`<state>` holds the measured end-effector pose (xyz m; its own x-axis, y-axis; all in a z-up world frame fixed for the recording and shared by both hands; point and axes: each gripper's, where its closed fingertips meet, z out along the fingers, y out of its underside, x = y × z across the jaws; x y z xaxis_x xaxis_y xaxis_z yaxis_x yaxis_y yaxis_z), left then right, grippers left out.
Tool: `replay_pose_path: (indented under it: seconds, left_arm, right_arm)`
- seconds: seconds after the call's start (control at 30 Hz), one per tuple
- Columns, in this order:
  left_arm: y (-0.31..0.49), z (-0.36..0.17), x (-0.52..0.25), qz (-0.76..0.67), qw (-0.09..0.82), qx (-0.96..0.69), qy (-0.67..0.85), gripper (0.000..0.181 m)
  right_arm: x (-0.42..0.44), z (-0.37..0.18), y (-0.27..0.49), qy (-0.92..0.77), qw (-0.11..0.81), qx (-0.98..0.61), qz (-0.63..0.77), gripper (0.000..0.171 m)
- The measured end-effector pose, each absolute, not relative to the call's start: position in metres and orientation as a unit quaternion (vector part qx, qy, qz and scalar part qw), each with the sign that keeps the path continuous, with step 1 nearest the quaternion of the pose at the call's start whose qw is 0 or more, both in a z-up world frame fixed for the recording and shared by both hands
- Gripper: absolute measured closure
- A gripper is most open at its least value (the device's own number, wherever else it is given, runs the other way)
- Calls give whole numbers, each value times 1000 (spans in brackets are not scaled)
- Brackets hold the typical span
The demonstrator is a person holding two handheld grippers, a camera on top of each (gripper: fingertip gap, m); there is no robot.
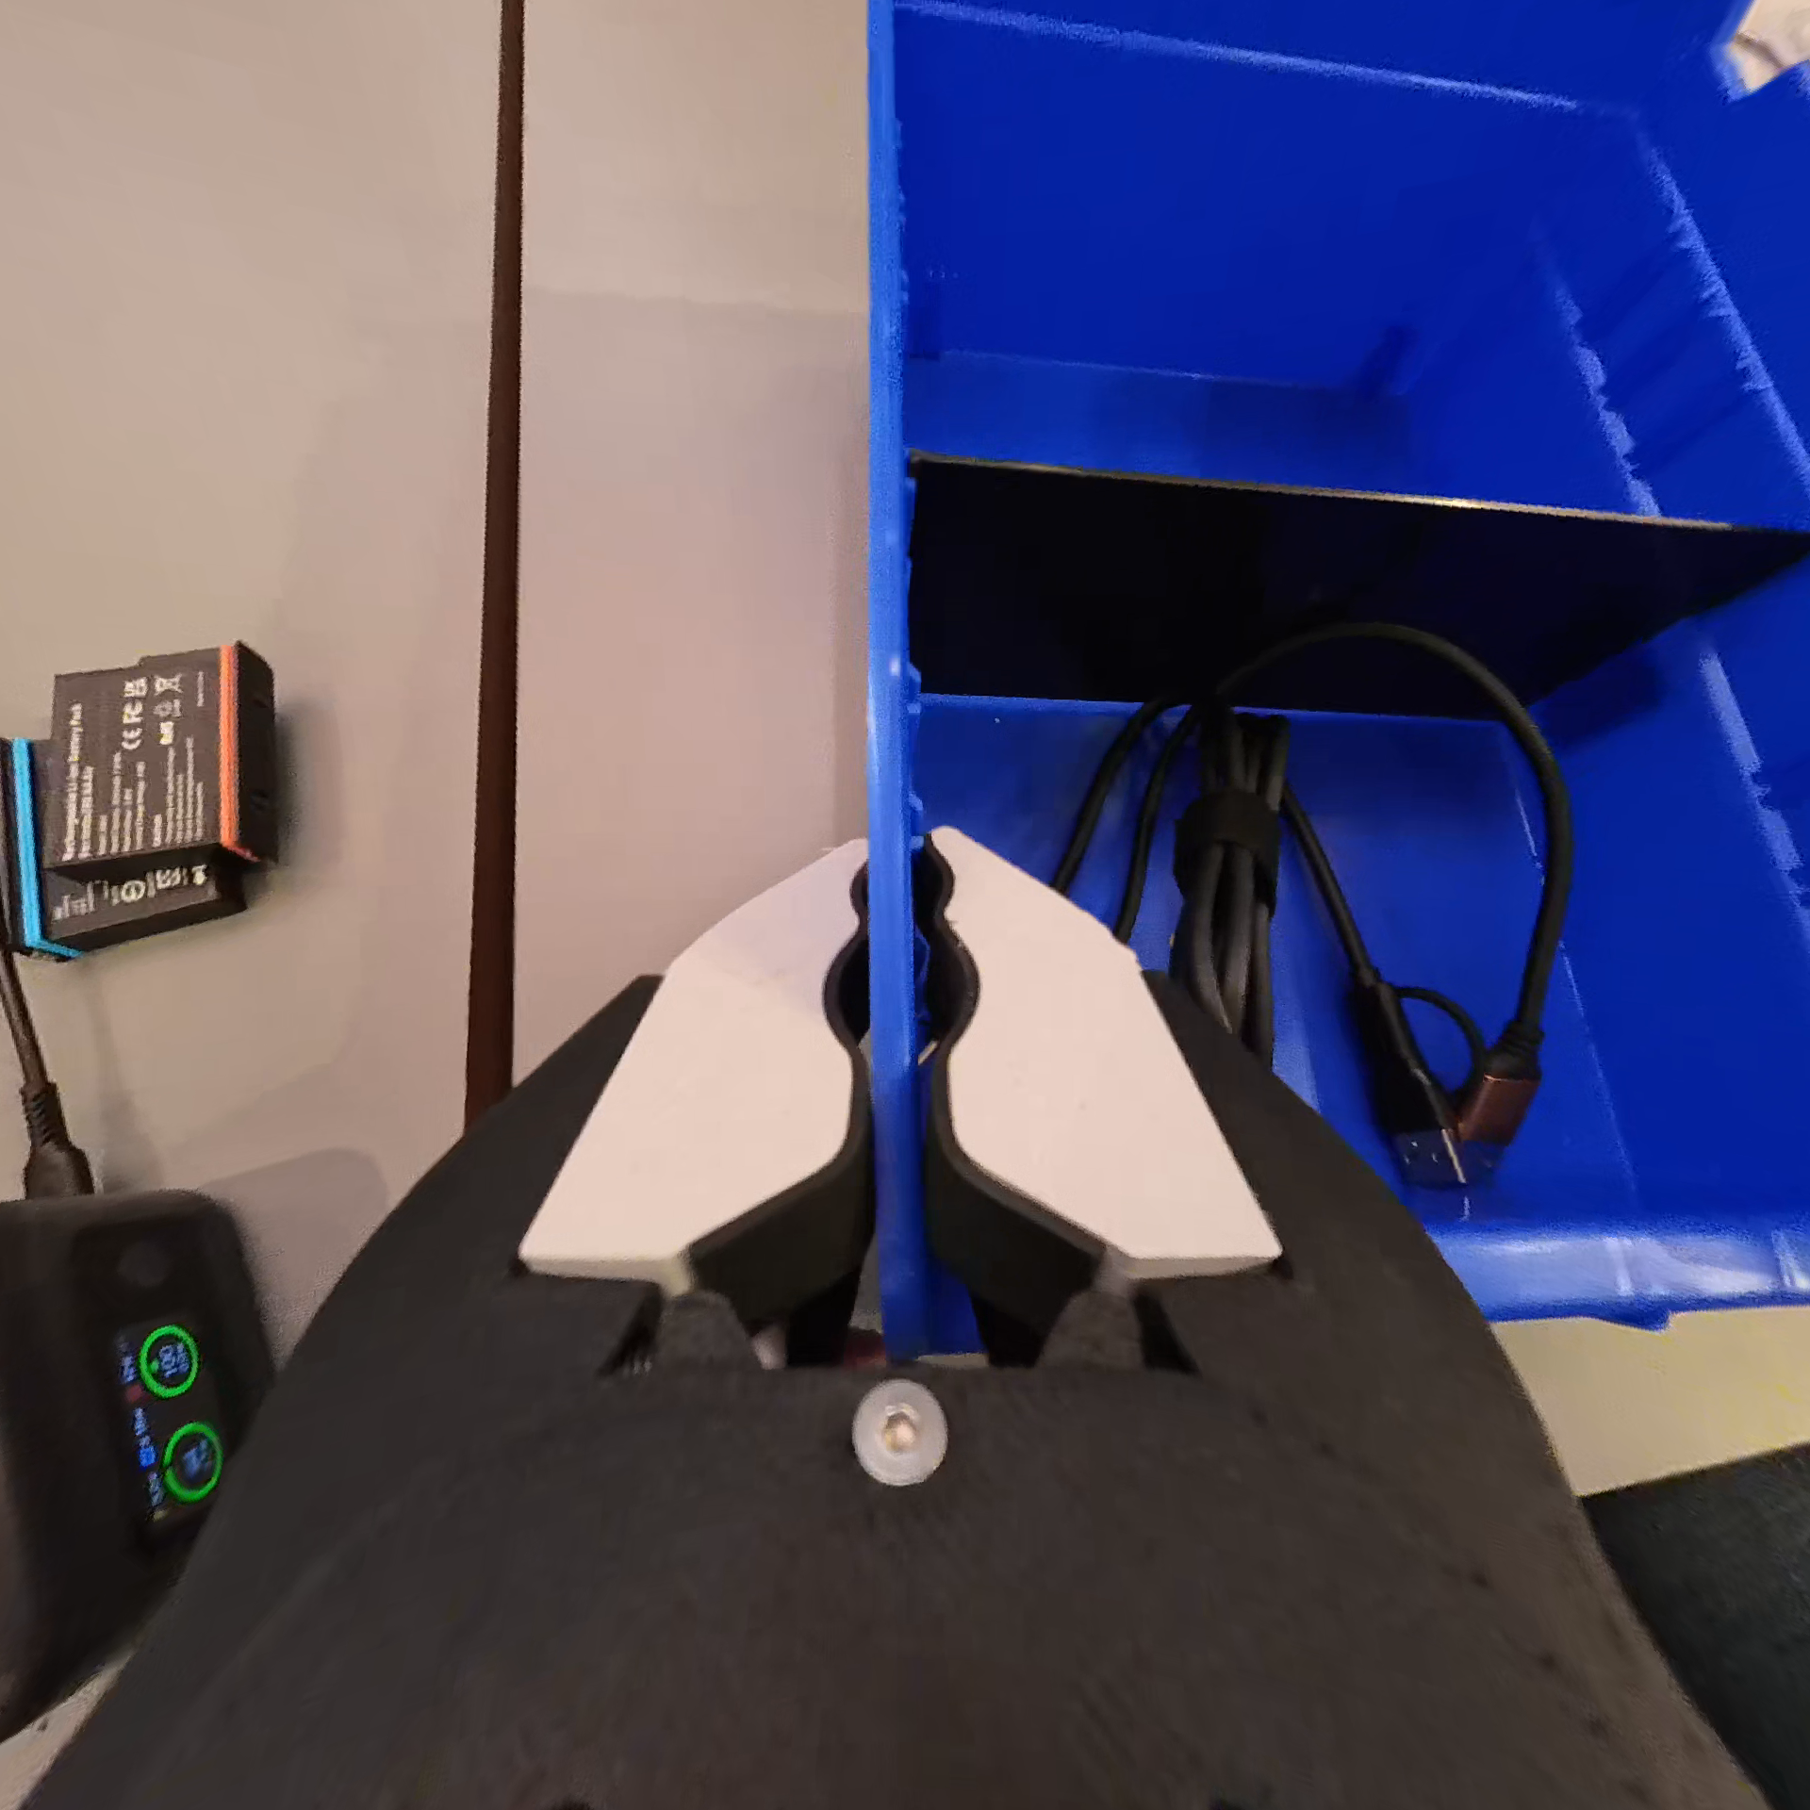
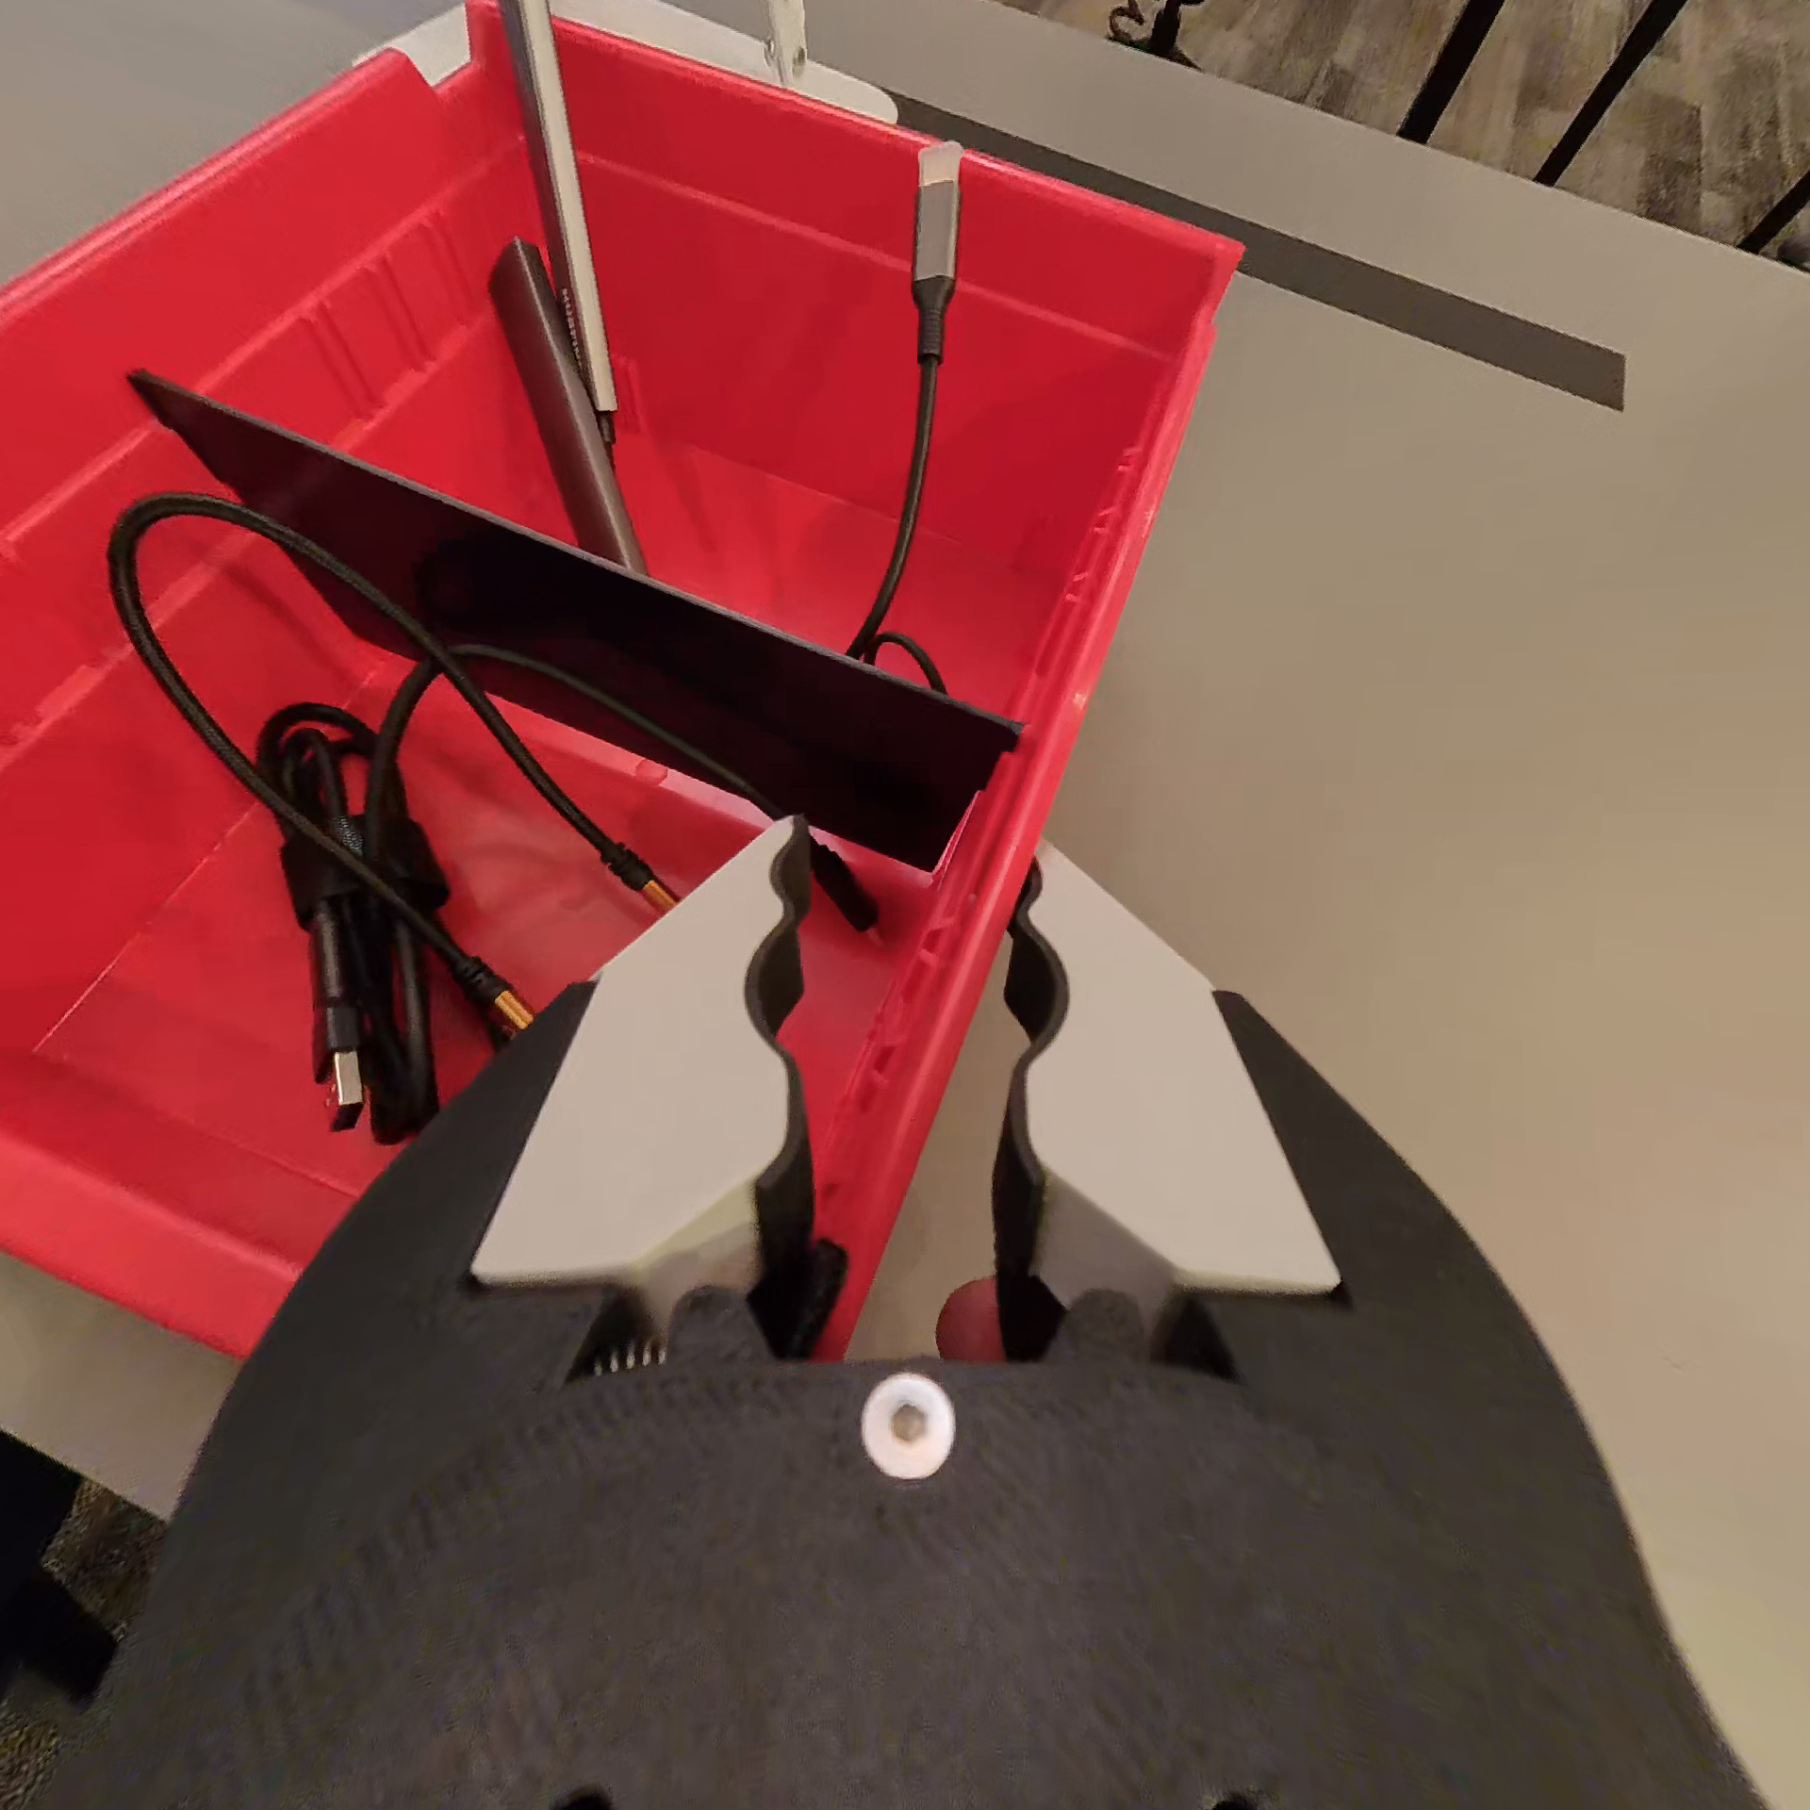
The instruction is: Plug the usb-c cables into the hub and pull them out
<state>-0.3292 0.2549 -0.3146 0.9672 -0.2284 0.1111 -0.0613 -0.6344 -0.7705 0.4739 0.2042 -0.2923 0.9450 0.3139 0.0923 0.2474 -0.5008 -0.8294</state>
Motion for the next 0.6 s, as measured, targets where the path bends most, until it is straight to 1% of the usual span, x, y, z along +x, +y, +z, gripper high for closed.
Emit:
replay_pose_path:
  seconds: [0.03, 0.13, 0.4, 0.47, 0.6]
  left_arm:
    - [256, -314, -327, -101, 424, -896, 84, 177]
    - [257, -307, -319, -107, 435, -889, 89, 176]
    - [258, -286, -298, -121, 459, -874, 101, 175]
    - [258, -278, -293, -132, 470, -867, 100, 175]
    - [258, -266, -292, -116, 492, -857, 103, 175]
  right_arm:
    - [470, -292, 205, -162, 474, -865, 38, 135]
    - [457, -291, 210, -160, 477, -863, 48, 135]
    - [399, -292, 226, -178, 487, -851, 77, 123]
    - [384, -291, 232, -180, 492, -848, 84, 122]
    - [353, -292, 241, -196, 495, -841, 96, 116]
